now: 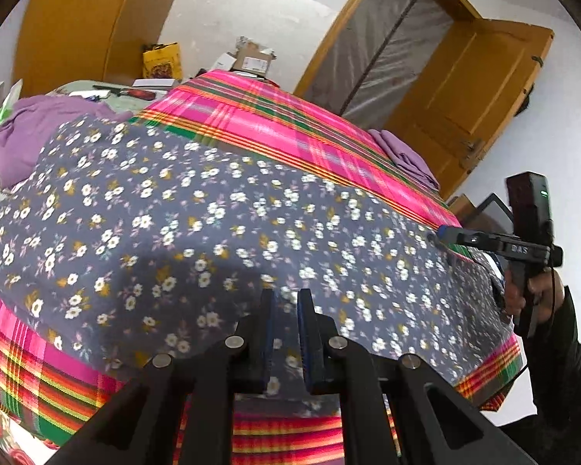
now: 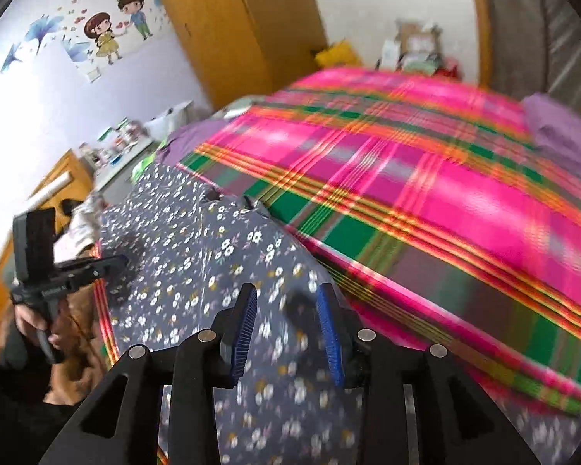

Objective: Fold clothes

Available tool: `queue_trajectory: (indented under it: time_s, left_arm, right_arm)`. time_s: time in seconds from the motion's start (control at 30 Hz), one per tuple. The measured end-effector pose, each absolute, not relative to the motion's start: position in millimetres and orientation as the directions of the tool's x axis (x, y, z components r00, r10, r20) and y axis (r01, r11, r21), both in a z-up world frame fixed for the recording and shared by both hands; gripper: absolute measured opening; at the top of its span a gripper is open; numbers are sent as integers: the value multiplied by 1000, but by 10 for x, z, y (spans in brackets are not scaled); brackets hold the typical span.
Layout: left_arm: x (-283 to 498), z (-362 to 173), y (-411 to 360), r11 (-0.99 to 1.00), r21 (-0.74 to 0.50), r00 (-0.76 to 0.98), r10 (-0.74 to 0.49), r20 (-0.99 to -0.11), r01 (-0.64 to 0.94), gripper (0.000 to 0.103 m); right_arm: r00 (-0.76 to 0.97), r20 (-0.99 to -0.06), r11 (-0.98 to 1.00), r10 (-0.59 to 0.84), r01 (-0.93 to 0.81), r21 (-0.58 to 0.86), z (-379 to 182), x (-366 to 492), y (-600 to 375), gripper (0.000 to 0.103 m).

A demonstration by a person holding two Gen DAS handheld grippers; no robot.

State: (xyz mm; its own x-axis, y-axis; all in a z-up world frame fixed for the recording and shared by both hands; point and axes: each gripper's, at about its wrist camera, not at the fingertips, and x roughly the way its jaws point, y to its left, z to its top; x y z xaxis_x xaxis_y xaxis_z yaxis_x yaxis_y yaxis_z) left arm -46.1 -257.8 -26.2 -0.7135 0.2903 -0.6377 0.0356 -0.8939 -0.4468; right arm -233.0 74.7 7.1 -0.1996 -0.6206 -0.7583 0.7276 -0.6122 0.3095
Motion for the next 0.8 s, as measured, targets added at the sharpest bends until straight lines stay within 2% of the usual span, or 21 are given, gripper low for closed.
queue_trajectory:
  time_s: [0.07, 0.2, 0.47, 0.53, 0.67, 0.8]
  left_arm:
    - [-430, -301, -2648, -891, -451, -714, 282, -641, 53, 11]
    - [-406, -331, -2713, -882, -470, -716, 297, -632, 49, 11]
    - [-405, -354, -2738, -875, -483, -719, 317, -619, 30, 11]
    - [-415, -369, -2762, -870, -493, -722, 325, -611, 27, 11]
    - [-399, -383, -2775, -863, -505, -726, 335, -600, 20, 11]
    - [-397, -377, -2775, -866, -499, -723, 332, -606, 21, 11]
  right_arm:
    - [-116, -780, -610, -615, 697, 377, -62, -2487, 685, 34]
    - [-44, -764, -607, -644, 637, 475, -178, -2648, 700, 34]
    - [14, -750, -588, -661, 612, 529, -237, -2753, 710, 33]
    - [-18, -754, -584, -656, 645, 493, -184, -2686, 696, 6]
    - [-154, -742, -637, -652, 643, 426, -55, -2661, 841, 5]
    - [-133, -774, -648, -619, 643, 408, -137, -2637, 822, 10]
